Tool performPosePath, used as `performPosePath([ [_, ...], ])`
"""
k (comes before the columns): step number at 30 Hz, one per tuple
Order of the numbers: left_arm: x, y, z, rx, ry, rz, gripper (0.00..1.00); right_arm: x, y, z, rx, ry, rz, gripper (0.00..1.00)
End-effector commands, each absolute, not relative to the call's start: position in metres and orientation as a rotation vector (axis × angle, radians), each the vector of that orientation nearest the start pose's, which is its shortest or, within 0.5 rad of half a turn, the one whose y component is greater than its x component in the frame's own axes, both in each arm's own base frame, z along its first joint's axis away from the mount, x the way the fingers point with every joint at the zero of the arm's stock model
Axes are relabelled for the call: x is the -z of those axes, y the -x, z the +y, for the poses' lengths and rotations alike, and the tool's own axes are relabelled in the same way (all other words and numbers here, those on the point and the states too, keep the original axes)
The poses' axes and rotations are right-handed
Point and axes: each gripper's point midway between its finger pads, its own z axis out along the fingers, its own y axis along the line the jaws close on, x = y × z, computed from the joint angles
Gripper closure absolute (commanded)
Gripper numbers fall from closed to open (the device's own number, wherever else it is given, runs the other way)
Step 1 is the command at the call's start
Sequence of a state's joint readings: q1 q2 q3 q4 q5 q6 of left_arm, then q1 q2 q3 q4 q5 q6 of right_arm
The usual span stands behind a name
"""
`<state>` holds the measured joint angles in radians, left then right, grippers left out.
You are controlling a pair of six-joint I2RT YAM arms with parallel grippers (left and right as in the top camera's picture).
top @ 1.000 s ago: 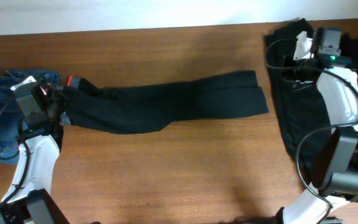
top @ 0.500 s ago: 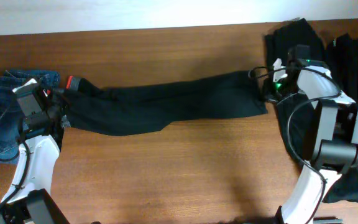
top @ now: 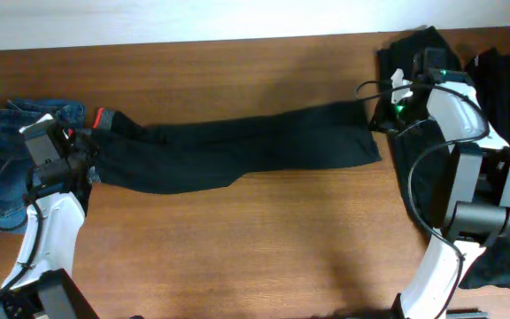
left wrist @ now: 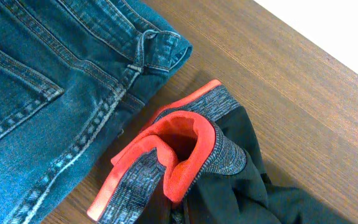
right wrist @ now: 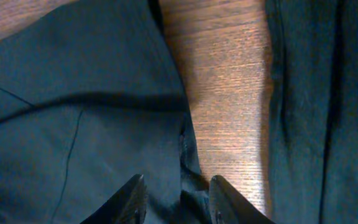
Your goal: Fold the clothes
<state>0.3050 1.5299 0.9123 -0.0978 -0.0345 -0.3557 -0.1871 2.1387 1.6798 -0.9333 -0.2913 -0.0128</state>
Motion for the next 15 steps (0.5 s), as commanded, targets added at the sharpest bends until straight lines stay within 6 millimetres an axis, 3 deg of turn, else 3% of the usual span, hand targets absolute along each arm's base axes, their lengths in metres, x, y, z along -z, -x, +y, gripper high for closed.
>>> performPosePath([
  [1,-0.12,-0.408,0.135,-0.023,0.757,2.167,0.99,-0.051,-0.453,-0.034,-0.419,-0.203,2.899,0.62],
  [5,-0.12,-0.408,0.135,-0.023,0.757,2.168,0.99,-0.048,-0.445,-0.03,-0.432,-0.207,2.936,0.63],
  [12,-0.119,-0.407,0.135,-0.023,0.758,2.172,0.99,-0.036,-0.442,-0.003,-0.437,-0.126,2.98,0.62],
  [15,-0.118,-0.406,0.134,-0.023,0.76,2.18,0.99,-0.027,-0.44,-0.004,-0.406,-0.124,3.006,0.62],
])
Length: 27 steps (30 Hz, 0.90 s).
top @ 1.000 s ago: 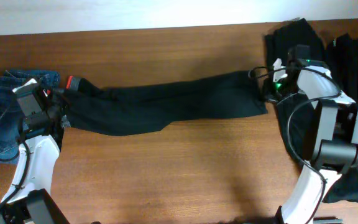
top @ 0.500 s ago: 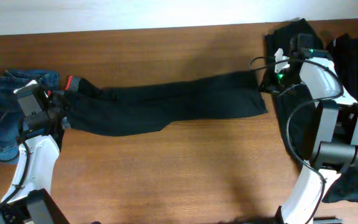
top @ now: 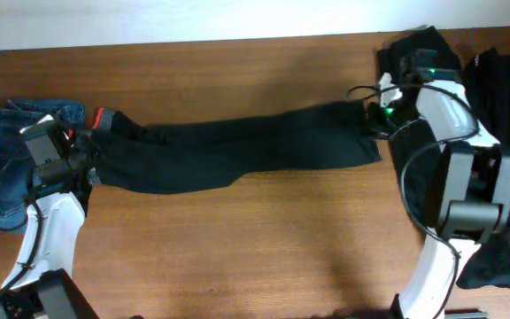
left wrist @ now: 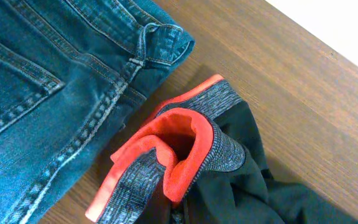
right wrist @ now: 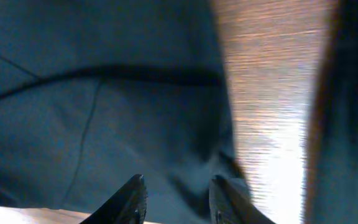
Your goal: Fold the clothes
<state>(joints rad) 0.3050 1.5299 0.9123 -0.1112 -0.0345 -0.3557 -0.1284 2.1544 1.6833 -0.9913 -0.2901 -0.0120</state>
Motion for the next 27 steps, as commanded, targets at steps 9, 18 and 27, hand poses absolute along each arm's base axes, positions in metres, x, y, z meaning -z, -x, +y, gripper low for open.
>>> performPosePath([
  [9,-0.117,-0.405,0.134,-0.024,0.762,2.183,0.98,-0.015,-0.436,-0.012,-0.371,-0.152,3.043,0.71],
  [18,-0.123,-0.41,0.136,-0.023,0.752,2.151,0.98,-0.051,-0.459,-0.015,-0.353,-0.129,2.944,0.96],
  [27,-0.137,-0.422,0.142,-0.033,0.735,2.074,0.98,-0.099,-0.509,-0.021,-0.31,-0.089,2.763,0.96],
])
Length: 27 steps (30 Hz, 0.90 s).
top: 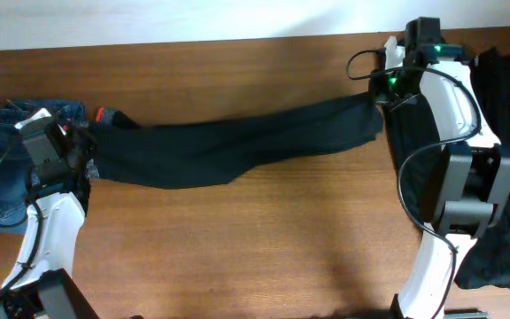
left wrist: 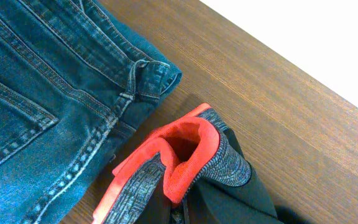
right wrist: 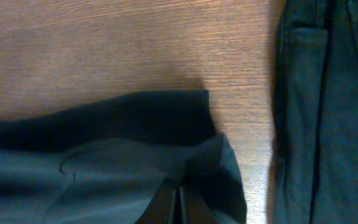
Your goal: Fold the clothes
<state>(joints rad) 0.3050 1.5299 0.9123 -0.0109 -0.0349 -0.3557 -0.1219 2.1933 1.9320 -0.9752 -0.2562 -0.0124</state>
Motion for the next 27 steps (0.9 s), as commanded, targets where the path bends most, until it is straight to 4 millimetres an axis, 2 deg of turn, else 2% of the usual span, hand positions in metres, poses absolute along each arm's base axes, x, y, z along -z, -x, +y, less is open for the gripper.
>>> performPosePath([
  [1,-0.136,-0.422,0.142,-0.033,0.736,2.077,0.98,-0.095,-0.509,-0.022,-0.308,-0.09,2.77,0.96],
  [5,-0.114,-0.423,0.142,-0.034,0.749,2.124,0.98,-0.076,-0.51,-0.027,-0.27,-0.105,2.803,0.96],
  [10,-0.094,-0.432,0.145,-0.035,0.752,2.132,0.98,-0.074,-0.519,-0.037,-0.206,-0.147,2.777,0.95],
  [12,-0.086,-0.436,0.146,-0.036,0.753,2.135,0.97,-0.071,-0.519,-0.039,-0.187,-0.152,2.78,0.92],
  [13,-0.082,-0.437,0.146,-0.037,0.755,2.138,0.97,-0.068,-0.518,-0.045,-0.146,-0.195,2.791,0.81],
  [14,-0.076,-0.436,0.149,-0.054,0.766,2.148,0.92,-0.065,-0.516,-0.048,-0.124,-0.213,2.8,0.8],
  [15,-0.072,-0.434,0.149,-0.062,0.771,2.158,0.88,-0.062,-0.514,-0.049,-0.112,-0.216,2.811,0.68],
  [16,-0.066,-0.433,0.149,-0.068,0.769,2.175,0.71,-0.06,-0.511,-0.048,-0.115,-0.217,2.829,0.43],
  [17,-0.065,-0.432,0.149,-0.068,0.771,2.181,0.59,-0.059,-0.51,-0.048,-0.115,-0.218,2.832,0.4],
  [19,-0.068,-0.436,0.142,-0.028,0.712,2.197,0.01,-0.06,-0.507,-0.046,-0.132,-0.217,2.842,0.34],
  [21,-0.076,-0.44,0.13,0.029,0.625,2.228,0.01,-0.069,-0.505,-0.039,-0.181,-0.199,2.842,0.31],
  [24,-0.095,-0.439,0.129,0.015,0.605,2.259,0.01,-0.085,-0.508,-0.033,-0.235,-0.185,2.811,0.3],
  [25,-0.113,-0.439,0.132,-0.02,0.577,2.266,0.01,-0.105,-0.512,-0.024,-0.303,-0.16,2.767,0.27],
  [27,-0.145,-0.438,0.138,-0.059,0.589,2.245,0.01,-0.125,-0.512,-0.007,-0.429,-0.069,2.73,0.23],
])
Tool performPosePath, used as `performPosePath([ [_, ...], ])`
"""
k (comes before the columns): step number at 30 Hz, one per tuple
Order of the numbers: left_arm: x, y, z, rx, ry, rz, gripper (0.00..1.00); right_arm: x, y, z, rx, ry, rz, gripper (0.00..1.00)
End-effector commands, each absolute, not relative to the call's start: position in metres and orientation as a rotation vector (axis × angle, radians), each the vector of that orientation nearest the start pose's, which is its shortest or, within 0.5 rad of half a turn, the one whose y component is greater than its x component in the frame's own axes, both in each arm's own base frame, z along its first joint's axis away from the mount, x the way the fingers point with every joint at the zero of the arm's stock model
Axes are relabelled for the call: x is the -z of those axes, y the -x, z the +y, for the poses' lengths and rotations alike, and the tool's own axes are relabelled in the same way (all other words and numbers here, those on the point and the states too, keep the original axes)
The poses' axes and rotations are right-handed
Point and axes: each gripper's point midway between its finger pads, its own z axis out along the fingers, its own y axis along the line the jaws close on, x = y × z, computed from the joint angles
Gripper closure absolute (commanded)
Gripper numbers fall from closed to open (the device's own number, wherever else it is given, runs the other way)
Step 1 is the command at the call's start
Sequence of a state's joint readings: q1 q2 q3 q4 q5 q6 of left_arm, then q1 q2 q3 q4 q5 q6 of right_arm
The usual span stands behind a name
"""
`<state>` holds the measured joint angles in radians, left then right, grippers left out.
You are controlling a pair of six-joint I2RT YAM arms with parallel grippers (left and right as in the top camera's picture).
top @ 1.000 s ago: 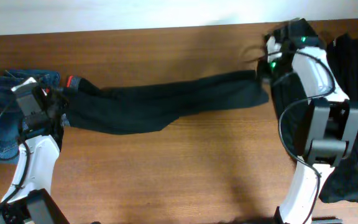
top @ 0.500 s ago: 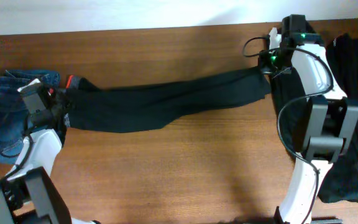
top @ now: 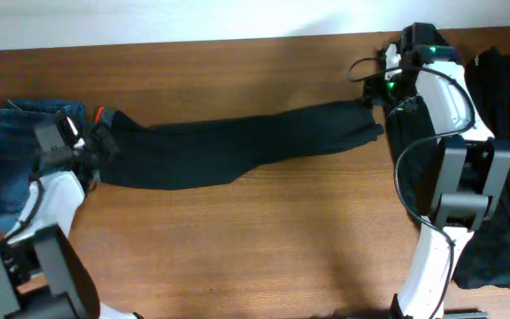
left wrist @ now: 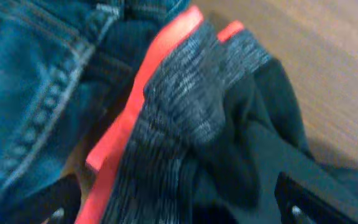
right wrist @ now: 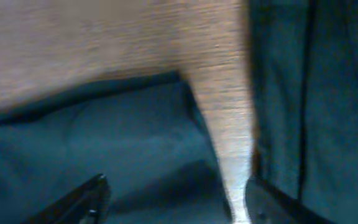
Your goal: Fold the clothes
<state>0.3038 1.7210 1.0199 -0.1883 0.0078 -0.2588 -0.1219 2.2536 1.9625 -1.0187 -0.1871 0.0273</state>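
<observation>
Long black trousers (top: 237, 146) lie stretched flat across the table from left to right. Their grey waistband with its red lining (left wrist: 185, 106) is at the left end. My left gripper (left wrist: 179, 202) stands open just over the waistband, one finger on each side of it, and it shows in the overhead view at the trousers' left end (top: 87, 142). The leg hem (right wrist: 135, 124) is at the right end. My right gripper (right wrist: 173, 199) is open above the hem and holds nothing; the overhead view shows it at the hem's far corner (top: 376, 96).
Folded blue jeans (top: 7, 168) lie at the left edge, touching the waistband. A pile of dark clothes (top: 503, 89) covers the right side behind my right arm. Bare brown table (top: 237, 248) runs along the front.
Both grippers have opened and let go of the trousers. The left gripper is now closer to the waistband. The hem has come back a little from the far edge and lies flat.
The trousers lay stretched out, the left gripper holding the waistband and the right gripper open at the hem. Then the right gripper was shut on the hem, nearer the far edge, the trousers taut. Now both grippers are open and the trousers rest flat.
</observation>
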Motion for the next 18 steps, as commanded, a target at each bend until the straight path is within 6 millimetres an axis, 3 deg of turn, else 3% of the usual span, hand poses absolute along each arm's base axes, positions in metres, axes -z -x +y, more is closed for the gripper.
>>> performPosePath([
  [1,-0.157,-0.438,0.138,-0.058,0.585,2.232,0.01,-0.131,-0.511,0.002,-0.497,-0.021,2.714,0.23],
  [4,-0.184,-0.438,0.136,-0.056,0.574,2.202,0.01,-0.136,-0.507,0.023,-0.646,0.053,2.69,0.27],
  [8,-0.177,-0.437,0.115,0.007,0.529,2.251,0.01,-0.119,-0.503,0.034,-0.661,0.074,2.733,0.43],
  [13,-0.123,-0.444,0.069,0.063,0.442,2.418,0.01,-0.076,-0.495,0.057,-0.672,0.115,2.834,0.51],
  [15,-0.101,-0.445,0.063,0.069,0.436,2.472,0.01,-0.065,-0.493,0.063,-0.679,0.123,2.86,0.51],
  [17,-0.064,-0.443,0.058,0.072,0.441,2.56,0.01,-0.046,-0.489,0.064,-0.669,0.118,2.909,0.52],
  [18,-0.057,-0.442,0.058,0.072,0.444,2.575,0.01,-0.04,-0.487,0.063,-0.664,0.113,2.928,0.51],
])
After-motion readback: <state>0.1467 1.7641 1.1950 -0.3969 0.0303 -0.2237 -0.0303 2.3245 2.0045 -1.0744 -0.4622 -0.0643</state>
